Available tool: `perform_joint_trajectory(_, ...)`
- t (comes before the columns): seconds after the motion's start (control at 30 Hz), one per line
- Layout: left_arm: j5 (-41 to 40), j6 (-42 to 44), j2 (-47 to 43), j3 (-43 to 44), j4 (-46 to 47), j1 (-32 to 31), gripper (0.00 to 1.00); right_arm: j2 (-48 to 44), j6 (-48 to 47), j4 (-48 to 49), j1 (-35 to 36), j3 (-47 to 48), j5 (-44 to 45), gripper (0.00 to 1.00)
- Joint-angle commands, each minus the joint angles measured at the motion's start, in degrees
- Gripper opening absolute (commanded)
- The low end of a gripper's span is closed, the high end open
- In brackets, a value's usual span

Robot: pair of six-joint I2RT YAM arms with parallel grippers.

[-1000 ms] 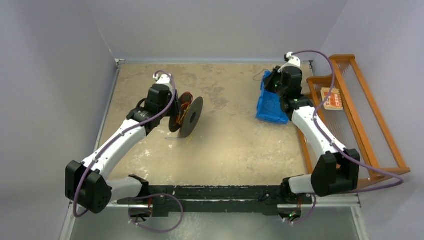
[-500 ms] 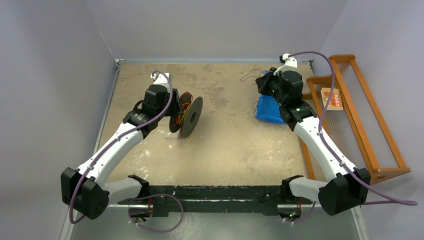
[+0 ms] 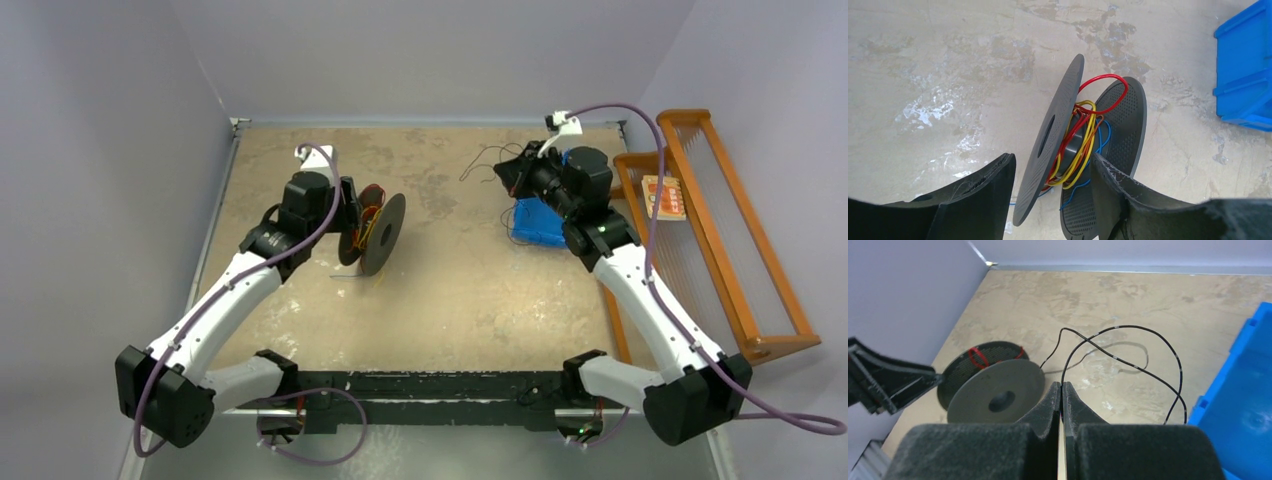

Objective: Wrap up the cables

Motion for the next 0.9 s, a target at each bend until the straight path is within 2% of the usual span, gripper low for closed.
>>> perform_joint_trajectory(0.0,-1.9,2.5,-2.7,1.1,0.2,-0.3,0.56,-2.1,-2.7,1.7,0.6,1.9,-7.9,0.0)
perform_joint_trajectory(0.2,5.1,3.6,-4.6,6.0,-3.0,-0.3,0.56,-3.8,-5.4,-0.1,0.6,2.2,-15.1,0.0)
perform_joint_trajectory(0.37,20.0,5.0,-3.5,11.9,-5.7,-0.5,0.56,-5.1,-7.3,-1.2,0.6,2.4,-22.3,0.0)
perform_joint_trajectory(0.47,28.7,5.9,-1.6,15.1,-7.6,-2.8,0.57,-5.8,-8.7,-2.6,0.6,3.0,-26.9,0.0)
perform_joint_trajectory(0.6,31.7,5.6,0.1,17.4,-6.8,-10.5,0.59,-6.7,-10.2,-4.6,0.7,3.9,-31.0,0.0)
perform_joint_trajectory(0.7,34.2,3.7,1.0,17.6,-3.3,-13.8,0.6,-7.2,-11.0,-6.0,0.7,4.3,-33.4,0.0)
perform_joint_trajectory(0.87,32.4,3.8,3.1,18.6,-1.8,-18.9,0.61,-8.3,-11.8,-7.6,0.8,3.9,-35.9,0.0)
